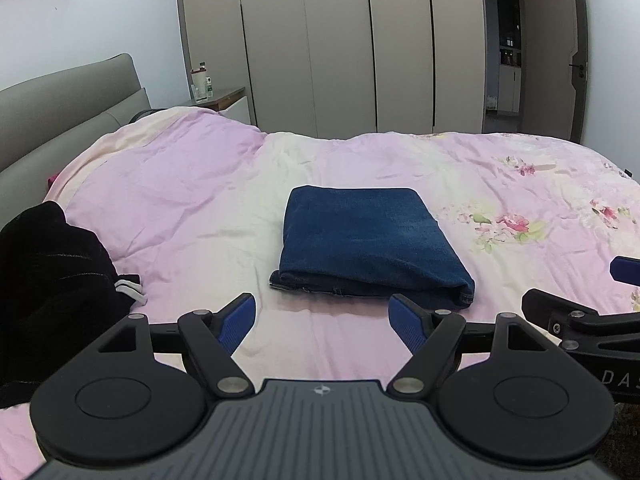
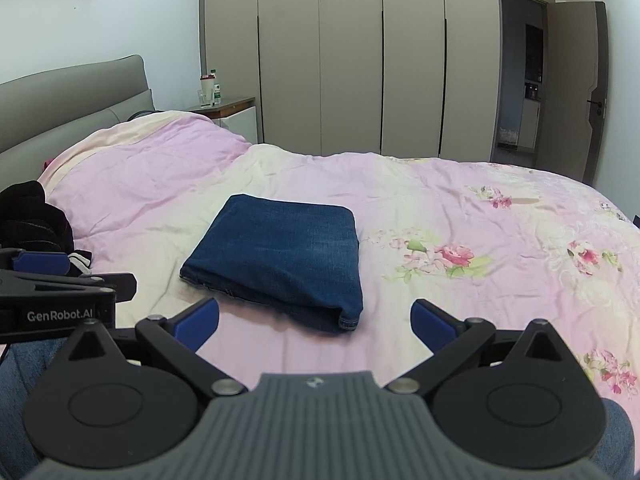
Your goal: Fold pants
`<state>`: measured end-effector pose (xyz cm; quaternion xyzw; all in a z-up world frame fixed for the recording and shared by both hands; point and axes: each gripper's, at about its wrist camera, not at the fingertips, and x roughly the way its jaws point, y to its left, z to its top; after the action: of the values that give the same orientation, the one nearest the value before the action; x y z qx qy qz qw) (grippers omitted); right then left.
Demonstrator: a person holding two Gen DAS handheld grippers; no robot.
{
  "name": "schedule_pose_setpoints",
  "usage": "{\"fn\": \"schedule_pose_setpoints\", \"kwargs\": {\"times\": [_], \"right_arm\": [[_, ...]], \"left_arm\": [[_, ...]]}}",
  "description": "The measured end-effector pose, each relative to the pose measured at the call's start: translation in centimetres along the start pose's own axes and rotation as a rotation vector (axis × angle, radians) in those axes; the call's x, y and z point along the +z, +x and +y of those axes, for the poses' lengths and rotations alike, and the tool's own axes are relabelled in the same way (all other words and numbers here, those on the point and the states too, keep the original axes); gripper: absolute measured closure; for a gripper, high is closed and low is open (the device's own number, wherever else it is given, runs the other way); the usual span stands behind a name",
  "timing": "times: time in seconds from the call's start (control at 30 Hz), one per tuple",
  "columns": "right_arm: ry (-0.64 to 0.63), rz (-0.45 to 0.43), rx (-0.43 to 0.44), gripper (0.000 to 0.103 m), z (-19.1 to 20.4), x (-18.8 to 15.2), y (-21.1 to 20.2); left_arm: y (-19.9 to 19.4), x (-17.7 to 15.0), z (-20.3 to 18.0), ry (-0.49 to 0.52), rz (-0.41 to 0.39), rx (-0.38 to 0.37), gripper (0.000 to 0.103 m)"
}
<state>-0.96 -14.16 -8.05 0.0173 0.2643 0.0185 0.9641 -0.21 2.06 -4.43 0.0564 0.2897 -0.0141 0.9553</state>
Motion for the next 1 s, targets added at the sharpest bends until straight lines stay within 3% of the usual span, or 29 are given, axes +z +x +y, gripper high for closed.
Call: {"fn": "schedule_pose_setpoints", "kwargs": {"times": [1.0], "right_arm": [[0.003, -0.028, -0.003, 0.005, -0.55, -0.06, -0.62]], "left_arm": [[-0.57, 0.29, 0.15, 0.012, -0.02, 0.006, 0.014]]}}
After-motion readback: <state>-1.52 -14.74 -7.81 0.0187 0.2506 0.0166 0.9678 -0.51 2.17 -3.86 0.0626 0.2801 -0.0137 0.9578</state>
